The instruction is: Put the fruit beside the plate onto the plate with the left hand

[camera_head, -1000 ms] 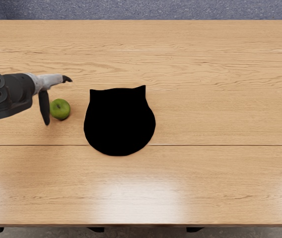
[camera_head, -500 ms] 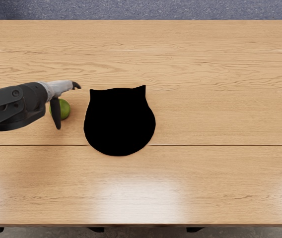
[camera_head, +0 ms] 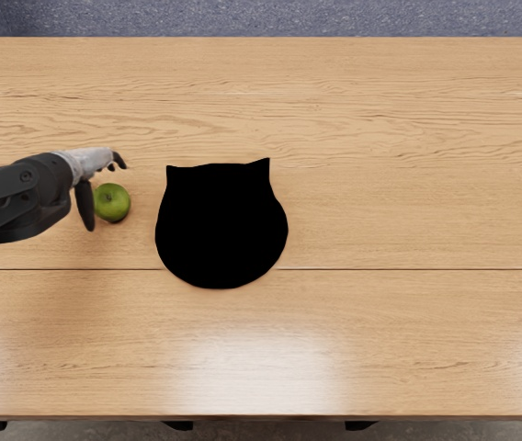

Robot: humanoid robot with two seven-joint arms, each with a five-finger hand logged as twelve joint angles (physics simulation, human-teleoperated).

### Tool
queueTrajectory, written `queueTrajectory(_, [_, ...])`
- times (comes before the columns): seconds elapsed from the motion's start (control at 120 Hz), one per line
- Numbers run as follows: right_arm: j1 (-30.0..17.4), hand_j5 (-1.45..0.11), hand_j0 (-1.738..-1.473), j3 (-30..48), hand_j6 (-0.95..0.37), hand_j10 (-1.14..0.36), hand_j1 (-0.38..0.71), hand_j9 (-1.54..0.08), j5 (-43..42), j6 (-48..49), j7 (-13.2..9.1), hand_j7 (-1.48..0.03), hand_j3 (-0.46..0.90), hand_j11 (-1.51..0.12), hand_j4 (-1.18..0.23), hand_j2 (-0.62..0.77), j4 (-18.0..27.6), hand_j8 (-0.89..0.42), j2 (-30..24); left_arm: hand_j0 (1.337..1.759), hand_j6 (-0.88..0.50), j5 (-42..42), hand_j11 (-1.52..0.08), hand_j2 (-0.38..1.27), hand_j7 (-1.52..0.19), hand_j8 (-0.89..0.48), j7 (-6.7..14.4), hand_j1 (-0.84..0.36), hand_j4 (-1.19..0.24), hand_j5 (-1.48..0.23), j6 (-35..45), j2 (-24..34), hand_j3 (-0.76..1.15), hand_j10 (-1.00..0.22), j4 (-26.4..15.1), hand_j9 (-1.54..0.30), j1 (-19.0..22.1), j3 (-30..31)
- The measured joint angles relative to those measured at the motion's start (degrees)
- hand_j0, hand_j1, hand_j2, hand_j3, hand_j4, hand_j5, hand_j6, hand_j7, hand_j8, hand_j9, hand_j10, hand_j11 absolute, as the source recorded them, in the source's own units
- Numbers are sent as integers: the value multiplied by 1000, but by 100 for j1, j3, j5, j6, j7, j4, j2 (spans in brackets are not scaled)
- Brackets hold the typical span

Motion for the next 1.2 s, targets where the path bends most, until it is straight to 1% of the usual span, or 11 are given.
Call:
queueTrajectory(0.25, [-1,-17,-1658,0,-13,-13,-333,-17,0,0,1,-17,0,-17,-13,-3,0,-13,0,1658,-272,6,-346,57,-347,-272,0,32,-271,-347,15,-18,0,-270,32,-347,-17,-10])
queueTrajectory(0.317, [-1,-17,-1658,0,-13,-13,-333,-17,0,0,1,-17,0,-17,-13,-3,0,-13,0,1658,-277,4,-353,58,-353,-277,0,26,-276,-353,12,-321,0,-275,33,-353,8,8])
queueTrajectory(0.442, [0,-17,-1658,0,-13,-13,-333,-17,0,0,2,-17,0,-17,-13,-3,0,-13,0,1658,-284,6,-363,59,-363,-284,0,17,-283,-363,9,-307,0,-283,34,-363,9,42])
queueTrajectory(0.717, [-1,-17,-1658,0,-13,-13,-333,-17,0,0,1,-17,0,-17,-13,-3,0,-13,0,1658,-401,14,-516,83,-516,-401,0,-125,-400,-516,0,-220,0,-400,41,-516,32,111])
queueTrajectory(0.75, [-1,-17,-1658,0,-13,-13,-333,-17,0,0,1,-17,0,-17,-13,-3,0,-13,0,1658,-412,40,-527,87,-519,-370,0,-132,-419,-519,5,-220,0,-413,42,-528,63,113])
queueTrajectory(0.842, [0,-17,-1658,0,-13,-13,-333,-17,0,0,1,-17,0,-17,-13,-3,0,-13,0,1658,-403,115,-551,93,-539,-365,0,-152,-445,-533,13,-227,0,-433,63,-551,111,117])
queueTrajectory(0.925, [-1,-17,-1658,0,-13,-13,-333,-17,0,0,1,-17,0,-17,-13,-3,0,-13,0,1658,-452,134,-606,104,-596,-415,0,-200,-484,-591,8,-229,0,-474,77,-607,106,116])
queueTrajectory(0.992, [-2,-17,-1658,0,-13,-13,-333,-17,0,0,1,-17,0,-17,-13,-3,0,-13,0,1657,-454,143,-652,133,-640,-413,0,-203,-513,-635,7,-229,0,-502,87,-652,110,115])
queueTrajectory(1.067, [-3,-17,-1658,0,-13,-13,-333,-17,0,0,1,-17,0,-17,-13,-3,0,-13,0,1654,-445,165,-694,73,-680,-390,1,-185,-542,-663,11,-239,0,-524,106,-695,129,113])
queueTrajectory(1.158, [-4,-17,-1658,0,-13,-13,-333,-17,0,0,1,-17,0,-17,-13,-3,0,-13,0,1653,-450,171,-728,73,-714,-397,0,-175,-572,-680,20,-246,0,-543,145,-728,150,113])
queueTrajectory(1.2, [-4,-17,-1658,0,-13,-13,-333,-17,0,0,0,-17,0,-17,-13,-3,0,-13,0,1653,-461,171,-748,116,-732,-409,1,-172,-586,-700,17,-246,0,-557,166,-749,150,114])
